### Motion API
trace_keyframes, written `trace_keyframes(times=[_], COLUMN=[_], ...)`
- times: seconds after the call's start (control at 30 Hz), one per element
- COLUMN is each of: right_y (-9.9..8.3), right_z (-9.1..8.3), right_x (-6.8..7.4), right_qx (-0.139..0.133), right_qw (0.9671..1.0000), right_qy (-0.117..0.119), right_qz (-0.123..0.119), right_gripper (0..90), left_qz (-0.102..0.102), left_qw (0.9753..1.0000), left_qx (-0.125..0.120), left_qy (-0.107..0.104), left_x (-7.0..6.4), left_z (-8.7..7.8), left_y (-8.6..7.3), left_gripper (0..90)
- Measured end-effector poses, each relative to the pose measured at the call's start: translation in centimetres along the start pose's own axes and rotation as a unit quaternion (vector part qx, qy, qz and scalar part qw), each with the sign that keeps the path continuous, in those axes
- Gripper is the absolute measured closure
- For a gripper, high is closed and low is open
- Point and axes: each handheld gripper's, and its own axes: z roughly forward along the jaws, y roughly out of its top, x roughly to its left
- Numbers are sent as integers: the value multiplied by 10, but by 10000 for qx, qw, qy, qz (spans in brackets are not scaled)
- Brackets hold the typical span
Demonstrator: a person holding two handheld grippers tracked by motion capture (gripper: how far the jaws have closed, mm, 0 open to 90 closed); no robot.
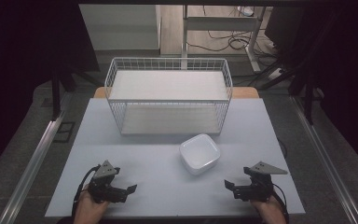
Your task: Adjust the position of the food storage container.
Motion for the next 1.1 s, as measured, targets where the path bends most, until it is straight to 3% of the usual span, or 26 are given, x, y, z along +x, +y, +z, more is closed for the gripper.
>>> trace_keyframes(times=[0.1,0.27,0.53,0.7,0.87,1.1], right_y=[3,4,8,9,12,22], right_z=[0,0,1,3,1,-2], right_x=[2,3,5,4,5,1], right_qx=[-101,-49,100,225,197,-22], right_qw=[9998,9991,9990,9989,9984,9982], right_qy=[-156,-430,-425,-357,-447,-521], right_qz=[91,-33,-127,-188,-267,-300], right_gripper=[2,0,0,1,34,134], left_qz=[35,39,-4,-111,-122,45], left_qw=[10000,10000,9999,9992,9982,9985], left_qx=[25,-51,-128,-375,-580,-550], left_qy=[47,48,99,87,7,-14], left_x=[-1,0,1,5,5,3], left_z=[0,0,-2,-5,-7,-4], left_y=[0,0,-2,-2,0,1], left_gripper=[45,36,31,25,19,19])
